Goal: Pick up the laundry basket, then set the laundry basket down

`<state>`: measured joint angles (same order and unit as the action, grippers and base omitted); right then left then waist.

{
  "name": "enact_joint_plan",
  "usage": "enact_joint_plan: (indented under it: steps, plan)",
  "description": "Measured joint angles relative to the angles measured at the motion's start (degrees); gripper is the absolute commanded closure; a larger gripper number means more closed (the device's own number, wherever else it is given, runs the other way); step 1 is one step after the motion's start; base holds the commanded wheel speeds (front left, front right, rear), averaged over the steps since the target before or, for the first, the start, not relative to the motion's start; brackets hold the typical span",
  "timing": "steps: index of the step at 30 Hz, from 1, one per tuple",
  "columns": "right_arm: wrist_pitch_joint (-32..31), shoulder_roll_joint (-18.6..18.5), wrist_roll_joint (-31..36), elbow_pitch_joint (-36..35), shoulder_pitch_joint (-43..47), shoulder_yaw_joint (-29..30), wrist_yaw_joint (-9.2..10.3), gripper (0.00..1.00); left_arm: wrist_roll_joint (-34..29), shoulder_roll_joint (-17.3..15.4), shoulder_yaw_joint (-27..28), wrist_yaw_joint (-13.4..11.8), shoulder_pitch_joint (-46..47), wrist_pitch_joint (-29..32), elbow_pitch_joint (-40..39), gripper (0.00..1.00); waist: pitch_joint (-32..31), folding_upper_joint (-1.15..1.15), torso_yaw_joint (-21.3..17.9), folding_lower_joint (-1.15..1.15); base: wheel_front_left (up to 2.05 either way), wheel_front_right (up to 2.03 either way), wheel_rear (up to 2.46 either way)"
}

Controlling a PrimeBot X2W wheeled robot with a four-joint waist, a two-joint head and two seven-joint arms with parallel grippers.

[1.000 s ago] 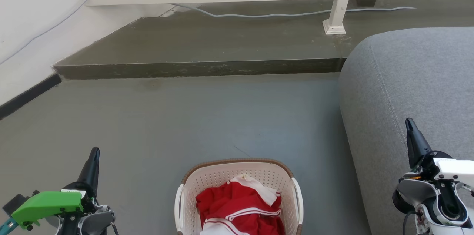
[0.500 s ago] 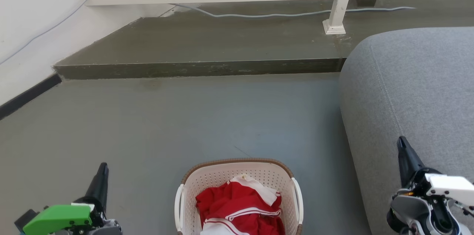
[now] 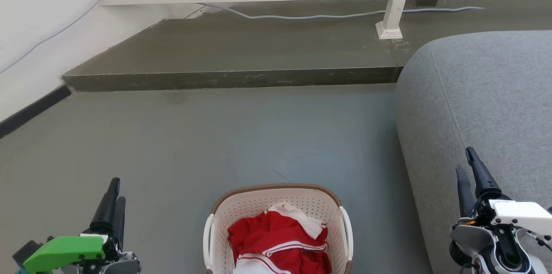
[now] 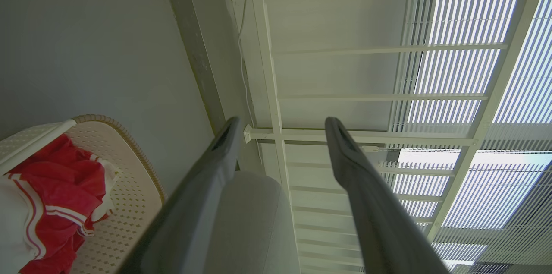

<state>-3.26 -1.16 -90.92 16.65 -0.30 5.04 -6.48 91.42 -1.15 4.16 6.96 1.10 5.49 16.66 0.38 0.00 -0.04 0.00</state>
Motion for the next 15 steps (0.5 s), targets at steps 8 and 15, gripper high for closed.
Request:
enact_joint_plan:
  steps: [8, 15]
  plan:
    - [1.7, -0.3, 3.3, -1.5, 0.0, -1.6, -0.01, 0.0, -2.5, -0.9, -0.3, 0.0, 0.0, -1.4, -2.2, 0.0, 0.2, 0.0, -0.1, 0.0, 0.0, 0.0, 0.0]
    - [3.0, -1.2, 8.0, -3.0, -0.1, -3.4, -0.01, 0.0, -6.4, -2.3, -1.5, 0.0, 0.1, -3.3, -3.9, 0.0, 0.3, 0.0, -0.2, 0.0, 0.0, 0.0, 0.0]
